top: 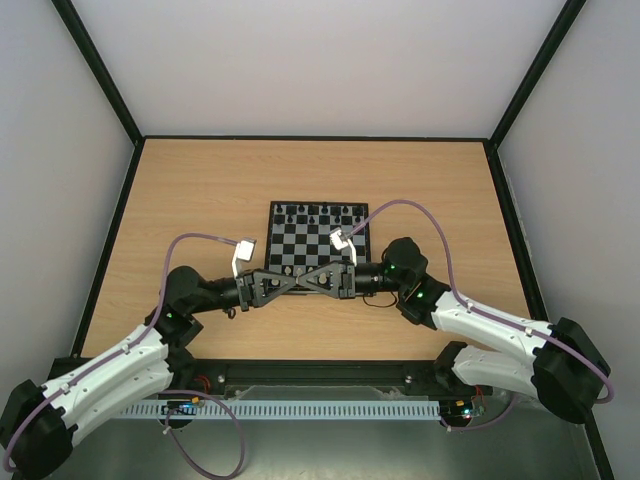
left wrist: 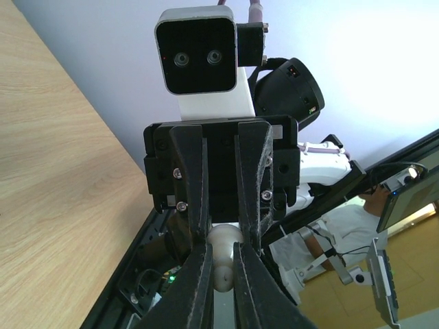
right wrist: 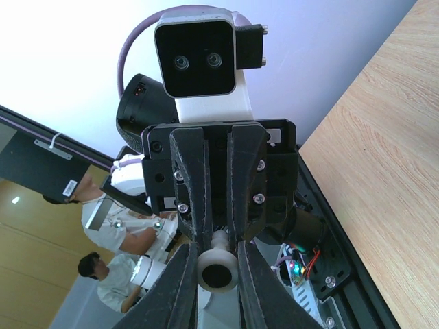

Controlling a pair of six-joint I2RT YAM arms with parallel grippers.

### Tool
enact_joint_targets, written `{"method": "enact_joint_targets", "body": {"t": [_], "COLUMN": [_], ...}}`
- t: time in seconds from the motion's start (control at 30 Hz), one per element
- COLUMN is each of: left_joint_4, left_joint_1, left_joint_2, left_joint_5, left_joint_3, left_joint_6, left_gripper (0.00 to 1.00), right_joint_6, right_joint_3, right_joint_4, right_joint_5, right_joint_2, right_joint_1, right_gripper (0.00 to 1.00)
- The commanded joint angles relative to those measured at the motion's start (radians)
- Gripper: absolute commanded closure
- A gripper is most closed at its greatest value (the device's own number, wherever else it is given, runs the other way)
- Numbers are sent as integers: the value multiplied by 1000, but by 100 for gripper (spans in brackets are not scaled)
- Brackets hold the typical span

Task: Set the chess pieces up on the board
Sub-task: Place the chess piece on the chessboard.

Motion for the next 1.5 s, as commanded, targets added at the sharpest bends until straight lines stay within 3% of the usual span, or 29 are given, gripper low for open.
{"method": "enact_joint_targets", "body": {"t": [0.0, 0.17, 0.43, 0.67, 0.93, 1.27, 1.47], "left_joint_4": [-11, -54, -288, -443, -563, -685, -855], "left_joint_1": [-7, -5, -5, -5, -5, -7, -7], "left_joint_2": [-17, -27, -57, -58, 2, 74, 167], "left_joint_5": [12, 3, -39, -77, -107, -149, -189], "left_joint_3": [-7, 3, 101, 180, 278, 383, 503], "left_joint_6": [21, 35, 122, 171, 232, 295, 374], "left_gripper": [96, 98, 98, 98, 98, 98, 98], "right_joint_6": [-8, -10, -62, -138, -212, -264, -299], "right_joint_3": [30, 33, 40, 45, 49, 45, 45], "right_joint_4": [50, 46, -65, -256, -462, -637, -752], "right_joint_5": [-1, -3, 17, 55, 70, 92, 138], "right_joint_2": [3, 6, -32, -97, -167, -288, -339], "right_joint_1": [8, 8, 8, 6, -3, -5, -5], "right_gripper": [90, 86, 45, 23, 6, 0, 1]}}
